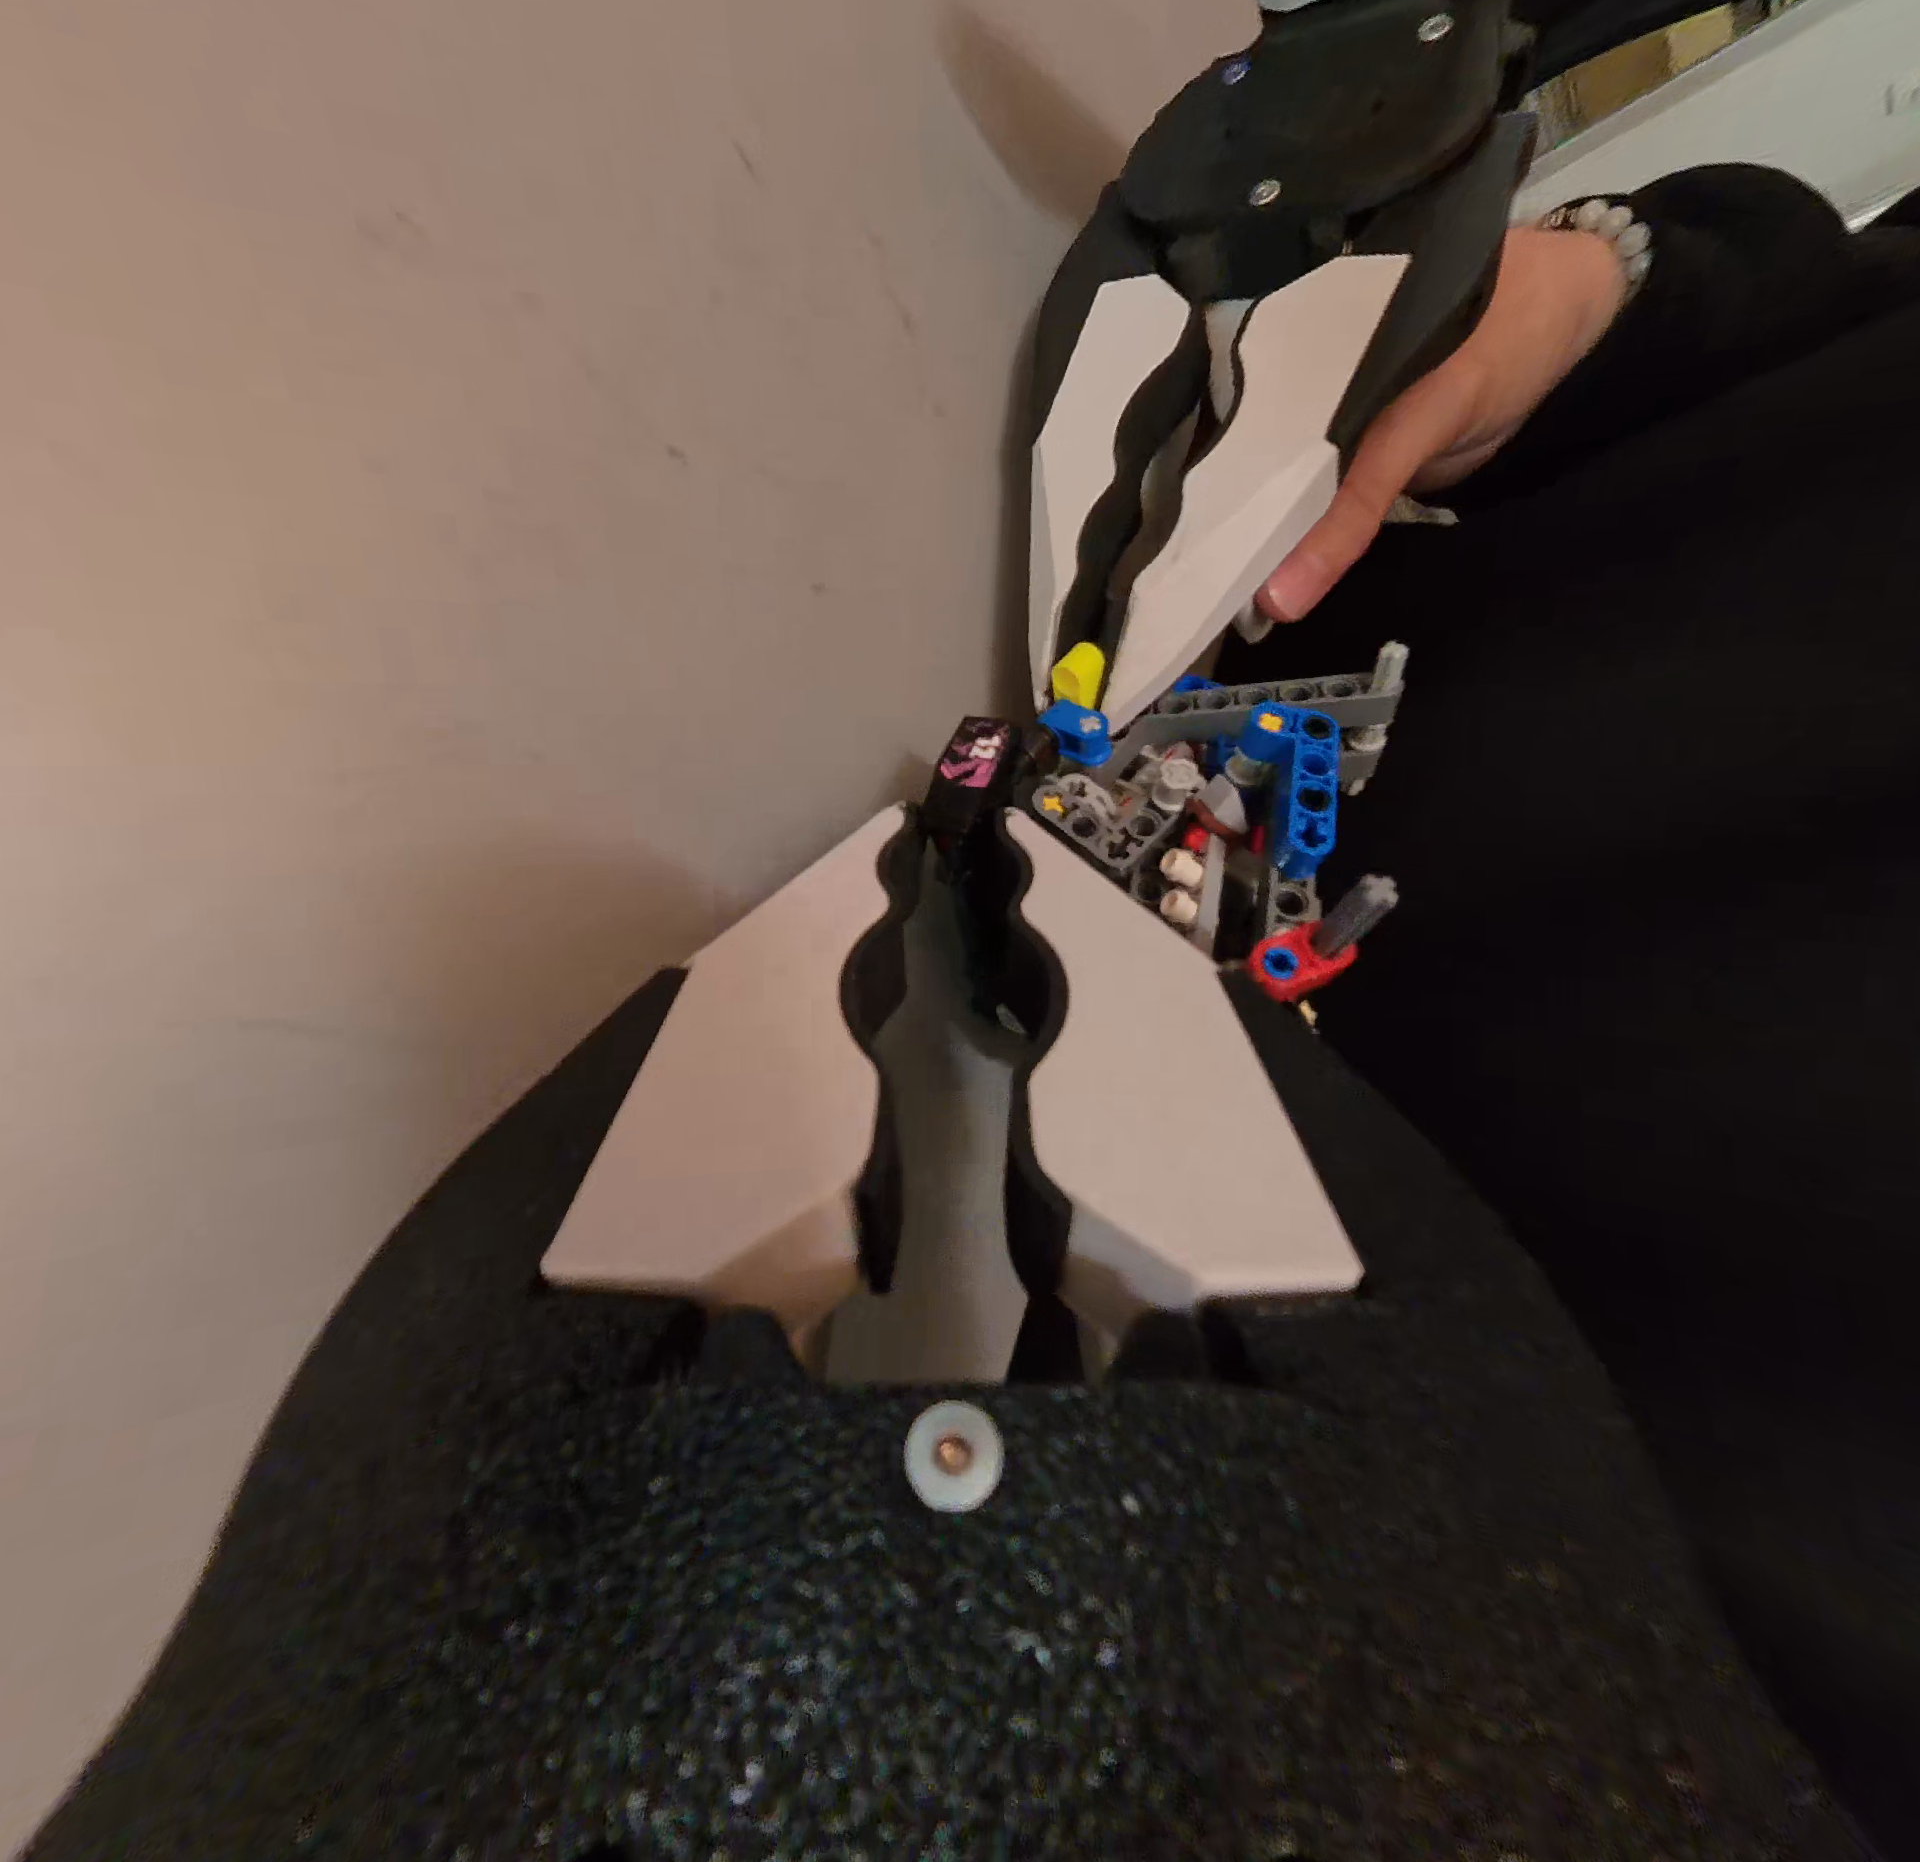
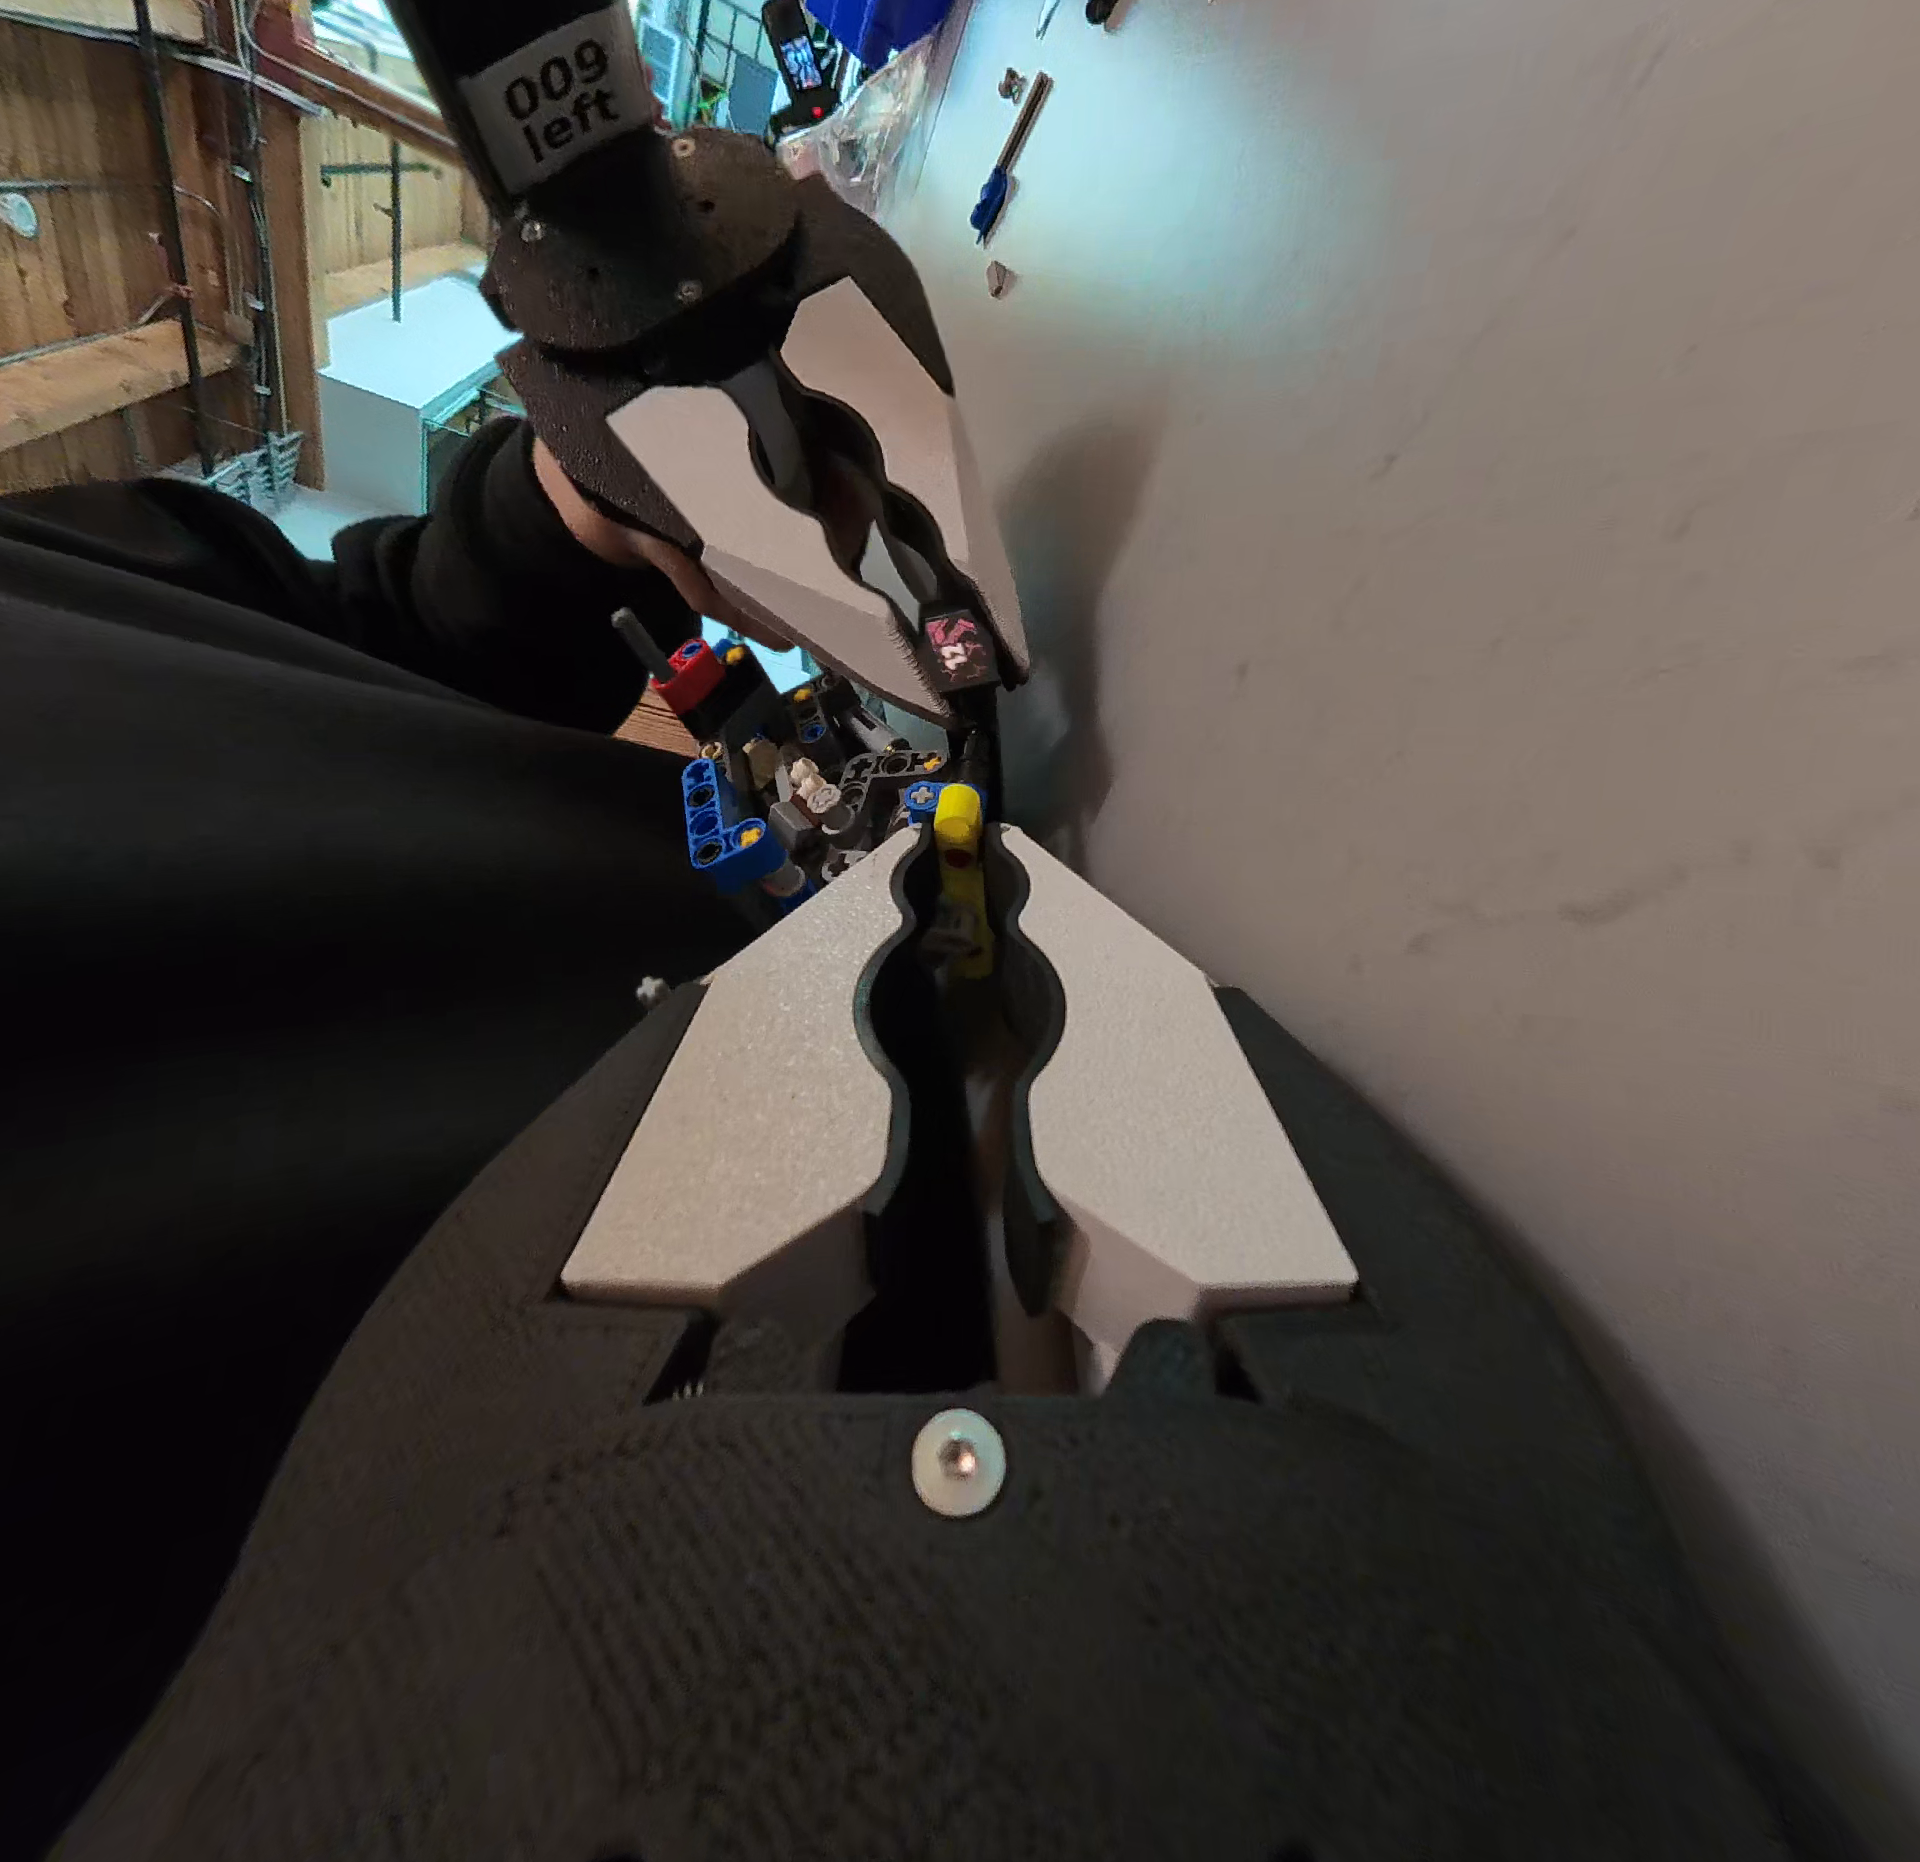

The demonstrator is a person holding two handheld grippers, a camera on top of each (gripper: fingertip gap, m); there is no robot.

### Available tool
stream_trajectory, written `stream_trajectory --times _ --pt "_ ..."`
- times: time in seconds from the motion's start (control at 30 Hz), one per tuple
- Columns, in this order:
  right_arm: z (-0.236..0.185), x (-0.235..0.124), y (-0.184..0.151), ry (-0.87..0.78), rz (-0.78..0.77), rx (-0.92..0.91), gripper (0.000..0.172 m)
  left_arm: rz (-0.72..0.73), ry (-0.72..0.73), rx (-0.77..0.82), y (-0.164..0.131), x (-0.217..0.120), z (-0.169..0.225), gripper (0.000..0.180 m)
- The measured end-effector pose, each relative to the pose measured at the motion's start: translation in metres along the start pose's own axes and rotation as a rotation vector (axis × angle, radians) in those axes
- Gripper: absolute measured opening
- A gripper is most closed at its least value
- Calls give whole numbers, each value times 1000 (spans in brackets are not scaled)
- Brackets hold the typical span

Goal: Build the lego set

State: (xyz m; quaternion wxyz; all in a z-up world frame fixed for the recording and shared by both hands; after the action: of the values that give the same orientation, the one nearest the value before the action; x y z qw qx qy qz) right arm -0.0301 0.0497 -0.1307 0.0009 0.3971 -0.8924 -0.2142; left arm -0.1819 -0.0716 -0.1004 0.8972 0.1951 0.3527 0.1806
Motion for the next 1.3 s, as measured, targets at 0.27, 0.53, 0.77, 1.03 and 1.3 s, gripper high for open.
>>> stream_trajectory --times 0.27,0.53,0.77,1.03,1.3 --pt "-1 0 -1 4 3 -11 6 -69 -3 81 5 0 2 10" --pt "1 -3 2 -14 57 14 7 -28 90 110 11 0 3 10" --pt "0 -2 -2 -20 45 7 5 -112 43 -76 2 -1 0 11" --pt "1 -3 -1 -26 63 22 6 20 90 -135 0 -1 2 5" --pt "0 -4 2 -37 106 1 6 48 161 -107 5 -3 6 6"
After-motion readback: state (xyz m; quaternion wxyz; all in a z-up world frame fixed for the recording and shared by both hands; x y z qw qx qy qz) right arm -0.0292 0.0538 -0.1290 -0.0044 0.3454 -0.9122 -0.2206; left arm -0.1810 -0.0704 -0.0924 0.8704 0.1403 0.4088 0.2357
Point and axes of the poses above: each gripper's, where its closed fingertips meet, x out along the fingers, y out of its top, z = x × y across the jaws, the point moved 10 cm from there along -x, back along the fingers, and after that the axes turned 5 degrees about z, right-handed, at the moved point
